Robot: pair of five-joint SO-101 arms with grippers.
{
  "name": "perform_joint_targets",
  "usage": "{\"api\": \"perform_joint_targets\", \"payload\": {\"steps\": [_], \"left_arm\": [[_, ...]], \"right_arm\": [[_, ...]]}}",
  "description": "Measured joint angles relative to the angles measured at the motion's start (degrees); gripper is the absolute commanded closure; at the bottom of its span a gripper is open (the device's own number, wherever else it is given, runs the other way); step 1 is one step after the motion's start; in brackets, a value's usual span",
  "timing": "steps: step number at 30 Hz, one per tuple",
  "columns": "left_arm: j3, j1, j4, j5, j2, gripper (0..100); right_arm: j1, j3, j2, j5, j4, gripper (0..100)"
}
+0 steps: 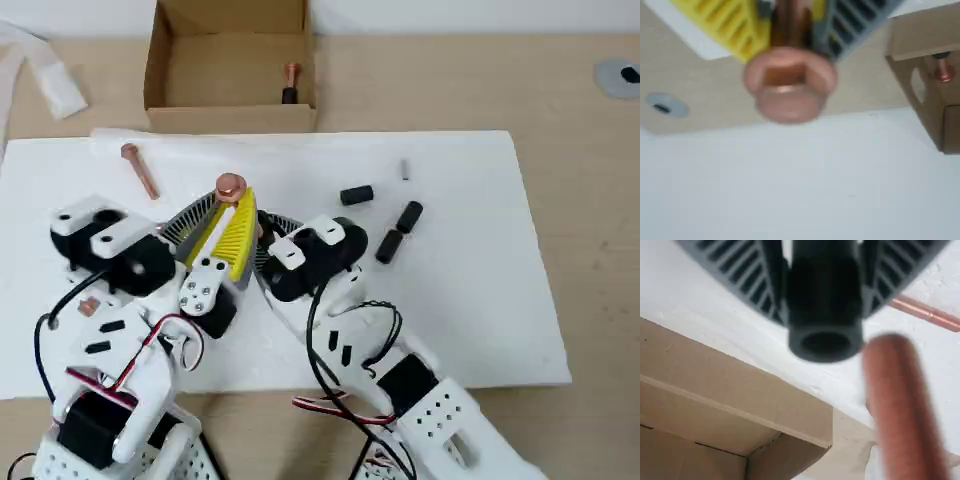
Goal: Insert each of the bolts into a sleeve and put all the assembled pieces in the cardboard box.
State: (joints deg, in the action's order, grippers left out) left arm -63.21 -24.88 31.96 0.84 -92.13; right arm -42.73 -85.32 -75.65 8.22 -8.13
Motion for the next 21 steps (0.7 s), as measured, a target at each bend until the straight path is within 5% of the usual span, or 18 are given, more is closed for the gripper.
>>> {"api": "perform_joint_targets", "payload": {"steps": [21], "left_arm": [[-0.9, 0.4, -3.9, 3.0, 0.2, 100]], "right_arm": [[0.0, 0.0, -2.5, 0.0, 0.0, 98.8]]}}
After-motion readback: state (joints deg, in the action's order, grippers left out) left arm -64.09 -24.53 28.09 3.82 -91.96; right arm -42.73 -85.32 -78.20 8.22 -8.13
